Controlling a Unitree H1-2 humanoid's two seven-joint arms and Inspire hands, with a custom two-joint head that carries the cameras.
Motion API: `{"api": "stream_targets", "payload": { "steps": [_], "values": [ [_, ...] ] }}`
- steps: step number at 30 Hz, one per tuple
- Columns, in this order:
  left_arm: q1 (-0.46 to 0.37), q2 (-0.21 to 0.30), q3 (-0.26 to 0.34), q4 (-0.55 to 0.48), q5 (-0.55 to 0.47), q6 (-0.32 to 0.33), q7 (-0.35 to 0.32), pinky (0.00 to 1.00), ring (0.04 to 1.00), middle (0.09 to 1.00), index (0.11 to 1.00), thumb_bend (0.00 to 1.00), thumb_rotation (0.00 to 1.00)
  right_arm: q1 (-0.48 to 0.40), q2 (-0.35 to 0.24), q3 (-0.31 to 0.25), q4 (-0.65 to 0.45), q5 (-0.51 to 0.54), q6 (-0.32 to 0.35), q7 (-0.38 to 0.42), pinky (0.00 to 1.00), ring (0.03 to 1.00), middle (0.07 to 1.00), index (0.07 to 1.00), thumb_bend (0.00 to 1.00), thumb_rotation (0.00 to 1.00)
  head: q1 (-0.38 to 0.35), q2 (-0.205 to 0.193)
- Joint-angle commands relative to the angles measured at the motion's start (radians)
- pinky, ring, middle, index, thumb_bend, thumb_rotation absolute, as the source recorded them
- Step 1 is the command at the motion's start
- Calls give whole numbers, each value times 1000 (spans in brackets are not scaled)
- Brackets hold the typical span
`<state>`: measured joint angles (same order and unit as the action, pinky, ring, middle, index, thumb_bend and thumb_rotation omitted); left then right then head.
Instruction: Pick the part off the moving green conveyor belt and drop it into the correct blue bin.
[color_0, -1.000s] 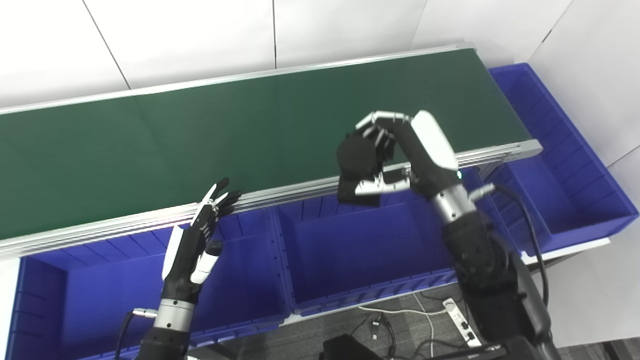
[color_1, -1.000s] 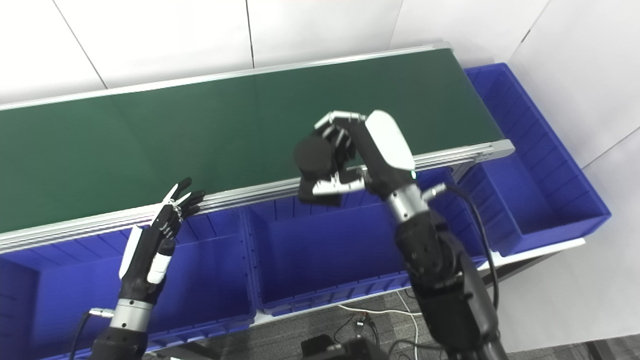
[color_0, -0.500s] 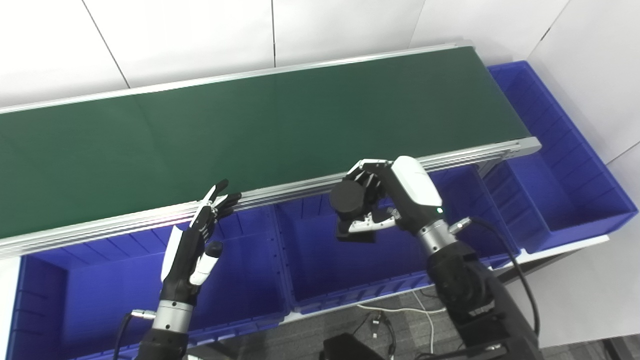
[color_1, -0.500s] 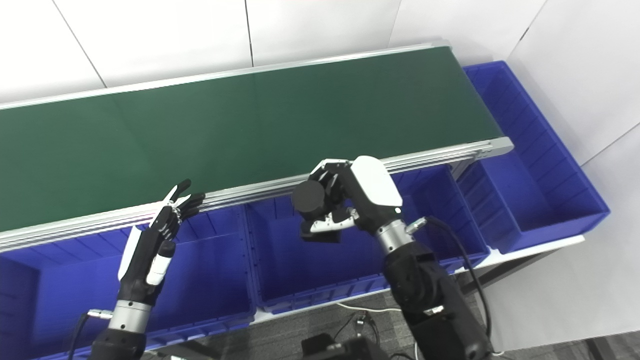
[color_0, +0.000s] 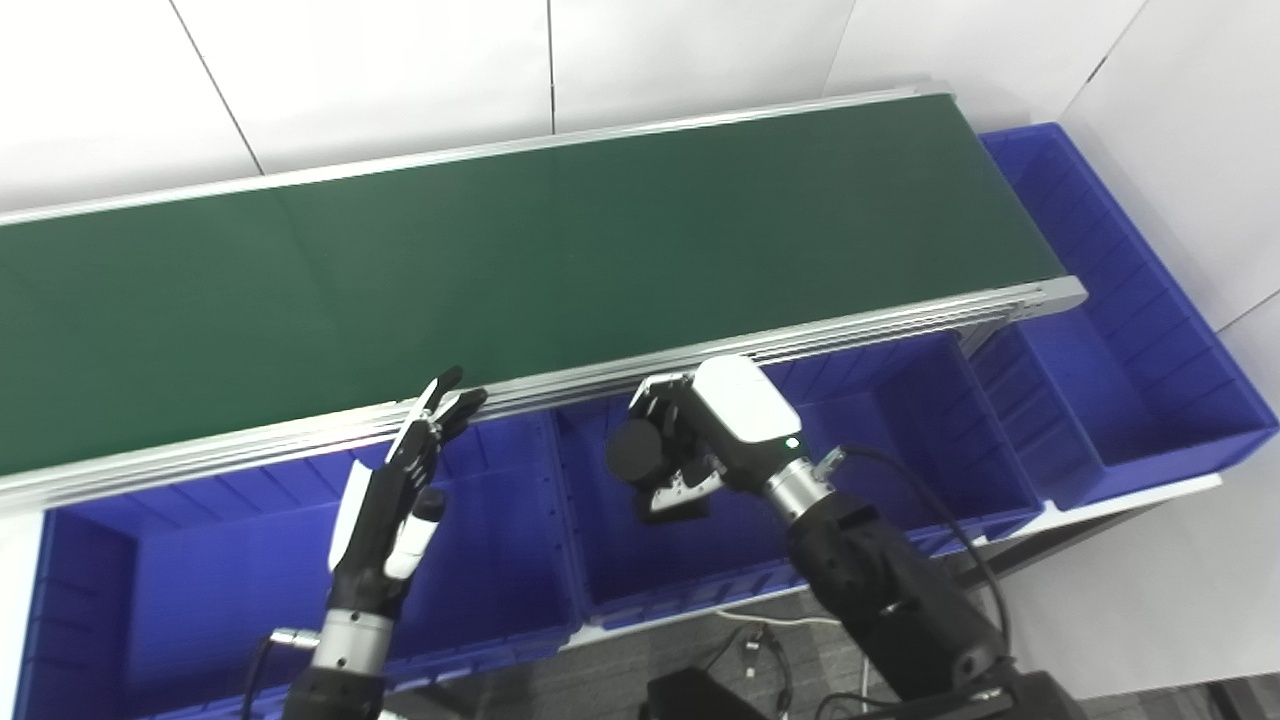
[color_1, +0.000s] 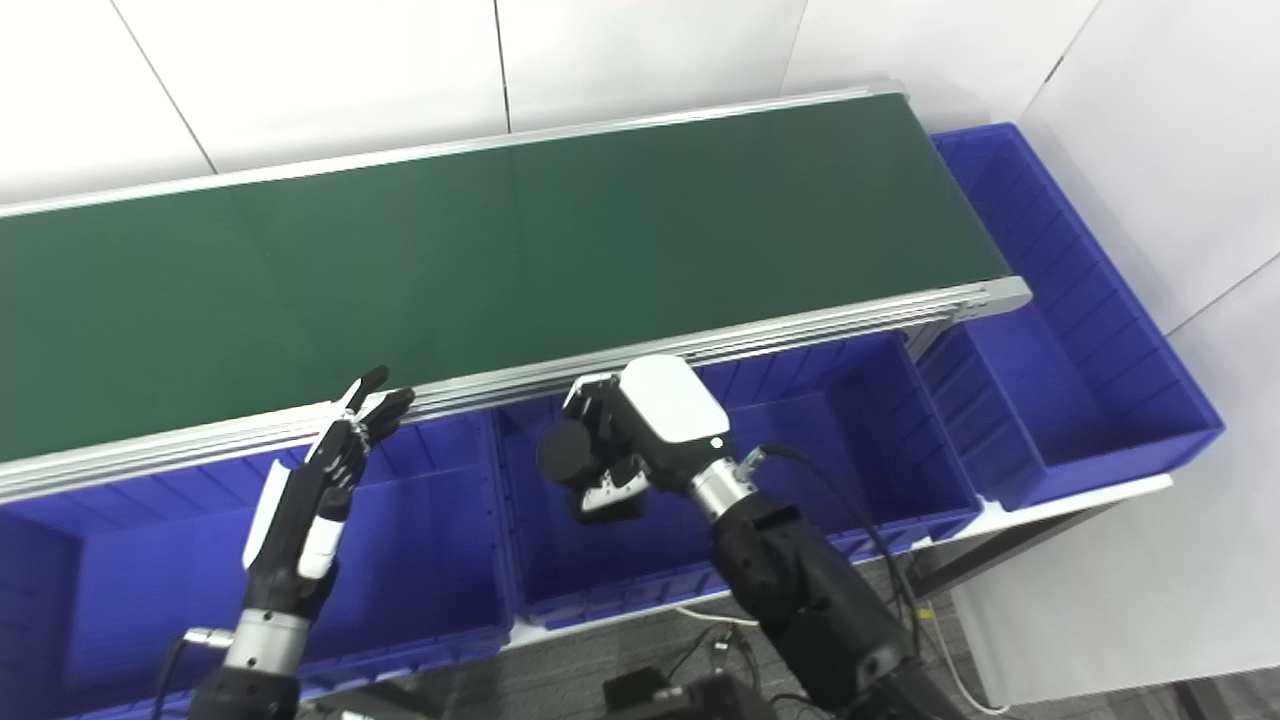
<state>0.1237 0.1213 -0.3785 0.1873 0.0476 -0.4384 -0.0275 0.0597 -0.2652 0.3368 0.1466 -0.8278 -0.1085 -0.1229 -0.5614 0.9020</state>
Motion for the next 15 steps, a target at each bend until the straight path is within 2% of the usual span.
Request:
{"api": "stream_targets", "payload": {
  "steps": [1,8,15],
  "values": [
    [-1,-11,-1,-38,6,-31,-16,904,896,865,936,765,1000,-31,-7,19,16,-22,-59,-53,252,323,419,523,520,0,17,1],
    [7,-13,-5,-40,2,-31,-23,963,921,868,936,757,1000,-60,-14,69,102,-51,-53,-97,282,348,424,524,520,0,33,-1],
    [11,-17,-2,-45,4,-31,-24,950,915,867,937,729,1000,-60,-20,82,91,-78,0,-82,291,358,420,533,519,3,38,0]
  ]
}}
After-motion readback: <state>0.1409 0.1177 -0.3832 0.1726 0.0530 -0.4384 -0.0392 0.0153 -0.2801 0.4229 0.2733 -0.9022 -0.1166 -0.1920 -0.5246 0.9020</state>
